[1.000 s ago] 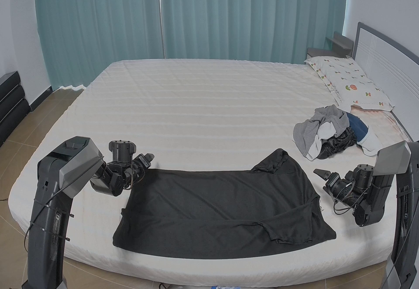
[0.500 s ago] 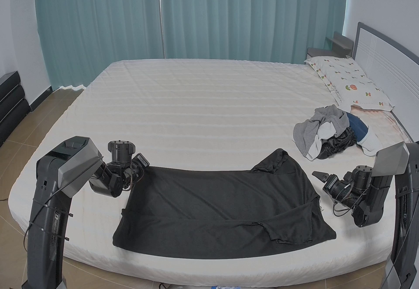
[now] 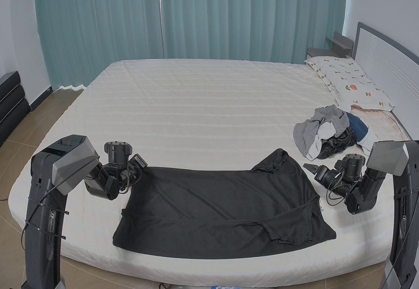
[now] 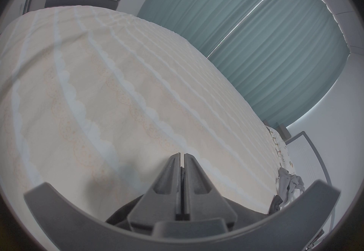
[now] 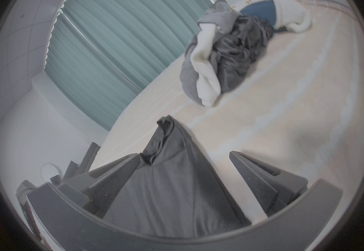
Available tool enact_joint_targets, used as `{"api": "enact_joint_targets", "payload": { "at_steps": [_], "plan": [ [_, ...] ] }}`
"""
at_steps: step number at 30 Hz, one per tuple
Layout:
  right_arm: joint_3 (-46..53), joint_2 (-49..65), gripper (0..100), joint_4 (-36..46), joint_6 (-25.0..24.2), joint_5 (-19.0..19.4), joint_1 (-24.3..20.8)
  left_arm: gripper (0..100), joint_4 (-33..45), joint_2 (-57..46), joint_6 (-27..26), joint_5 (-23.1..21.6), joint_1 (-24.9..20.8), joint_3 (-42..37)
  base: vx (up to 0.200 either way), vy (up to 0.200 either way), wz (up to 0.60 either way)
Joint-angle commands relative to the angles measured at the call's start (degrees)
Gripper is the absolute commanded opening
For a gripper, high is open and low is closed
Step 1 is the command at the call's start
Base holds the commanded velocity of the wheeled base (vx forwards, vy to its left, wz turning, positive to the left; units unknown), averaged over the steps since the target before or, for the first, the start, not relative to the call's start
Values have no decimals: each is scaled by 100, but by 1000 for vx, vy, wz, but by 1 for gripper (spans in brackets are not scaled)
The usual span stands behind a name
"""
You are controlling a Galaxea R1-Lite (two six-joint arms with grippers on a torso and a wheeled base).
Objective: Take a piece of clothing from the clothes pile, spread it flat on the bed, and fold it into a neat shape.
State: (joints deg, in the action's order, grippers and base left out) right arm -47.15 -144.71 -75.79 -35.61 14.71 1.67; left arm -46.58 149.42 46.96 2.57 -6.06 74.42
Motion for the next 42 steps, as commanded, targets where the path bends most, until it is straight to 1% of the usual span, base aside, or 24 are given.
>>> {"api": "enact_joint_targets", "payload": {
  "at_steps": [1, 2, 3, 4, 5, 8, 10, 11, 12, 16, 19, 24, 25, 38, 41, 42],
  "plan": [
    [-1156, -180, 100, 723, 326, -364, -220, 0, 0, -27, 6, -2, -1, -51, 0, 0, 0],
    [-1226, -189, 100, 785, 326, -382, -229, 0, 0, -27, 6, -2, -1, -51, 0, 0, 0],
    [-1630, -268, 100, 1216, 326, -434, -290, 0, 9, -27, 6, -2, -1, -51, 0, 0, 0],
    [-1701, -294, 100, 1295, 326, -452, -299, 0, 9, -27, 6, -2, -1, -51, 0, 0, 0],
    [-2061, -426, 100, 1629, 326, -522, -378, 0, 9, -27, 15, -2, -1, -60, 0, 0, 0],
    [-2421, -575, 100, 1901, 326, -601, -422, 0, 9, -36, 41, -2, -1, -60, 0, 0, 0],
    [-2843, -857, 100, 2253, 335, -619, -457, 0, 9, -36, 68, -2, -1, -68, 0, 0, 0],
    [-2843, -857, 100, 2253, 335, -619, -457, 0, 9, -36, 68, -2, -1, -68, 0, 0, 0],
    [-3168, -1006, 100, 2543, 335, -636, -457, 0, 9, -36, 68, -2, -1, -86, 0, 0, 0],
    [-3617, -1199, 100, 2824, 335, -645, -457, 0, 0, -36, 68, -2, -1, -103, 0, 0, 0],
    [-3801, -1322, 100, 2877, 335, -645, -457, 0, 0, -36, 68, -2, -1, -103, 0, 0, 0],
    [-3749, -1296, 100, 2903, 335, -636, -457, 0, 0, -36, 68, -2, -1, -95, 0, 0, 0],
    [-3740, -1296, 0, 2894, 335, -636, -457, 0, 0, -36, 68, -2, -1, -95, 0, 0, 0],
    [-3555, -1112, 0, 2824, 256, -584, -343, 0, 9, -45, 77, -2, -1, -95, 0, 0, 0],
    [-3256, -725, 0, 2683, -51, -522, -255, 0, -9, -71, 77, 6, 17, -77, 0, 0, 0],
    [-3256, -725, 0, 2683, -51, -522, -255, 0, -9, -71, 77, 6, 17, -77, 0, 0, 0]
  ]
}}
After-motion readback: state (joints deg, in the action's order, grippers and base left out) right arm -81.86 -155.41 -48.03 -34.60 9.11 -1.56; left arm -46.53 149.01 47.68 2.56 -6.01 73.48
